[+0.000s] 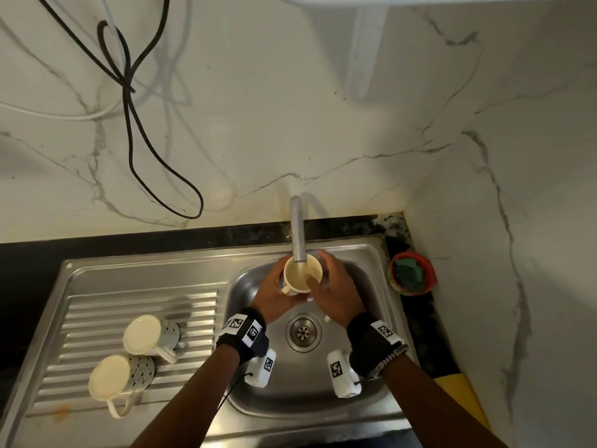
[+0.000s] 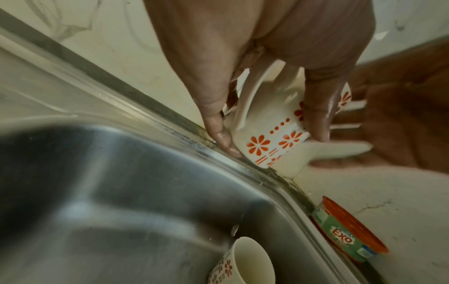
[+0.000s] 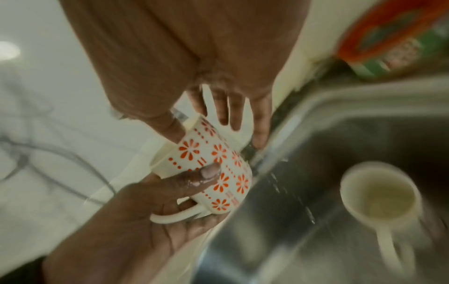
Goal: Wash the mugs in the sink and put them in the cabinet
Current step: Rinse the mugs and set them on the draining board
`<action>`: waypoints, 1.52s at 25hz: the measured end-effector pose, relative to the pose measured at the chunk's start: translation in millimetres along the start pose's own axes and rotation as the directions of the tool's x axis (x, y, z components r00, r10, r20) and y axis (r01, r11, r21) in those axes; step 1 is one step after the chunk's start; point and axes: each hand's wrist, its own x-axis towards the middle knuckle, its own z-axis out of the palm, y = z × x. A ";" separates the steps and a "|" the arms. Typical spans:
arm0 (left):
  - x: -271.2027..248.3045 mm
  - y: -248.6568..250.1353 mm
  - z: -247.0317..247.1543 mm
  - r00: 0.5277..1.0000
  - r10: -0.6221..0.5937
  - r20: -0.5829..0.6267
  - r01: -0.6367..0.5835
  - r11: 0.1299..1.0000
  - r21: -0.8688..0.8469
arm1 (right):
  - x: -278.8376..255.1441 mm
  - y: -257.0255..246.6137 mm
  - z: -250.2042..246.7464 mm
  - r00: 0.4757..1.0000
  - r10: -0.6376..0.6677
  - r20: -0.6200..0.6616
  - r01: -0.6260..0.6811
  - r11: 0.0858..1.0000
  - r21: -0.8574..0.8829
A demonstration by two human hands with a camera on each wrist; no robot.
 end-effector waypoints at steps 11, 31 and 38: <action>12.3 8.4 -25.3 0.968 0.168 0.186 -0.220 0.924 0.312 | 18.4 -11.4 8.6 0.810 -0.123 0.573 0.562 0.439 -0.701; 21.6 1.0 -34.8 0.911 -0.320 0.259 0.412 0.731 -0.545 | 13.3 -29.9 25.2 0.951 -0.108 0.291 0.230 0.875 -0.427; 36.3 -4.2 -21.5 0.875 -0.439 0.202 0.461 0.632 -0.623 | 12.7 -37.7 22.1 0.909 -0.292 0.298 0.403 0.799 -0.447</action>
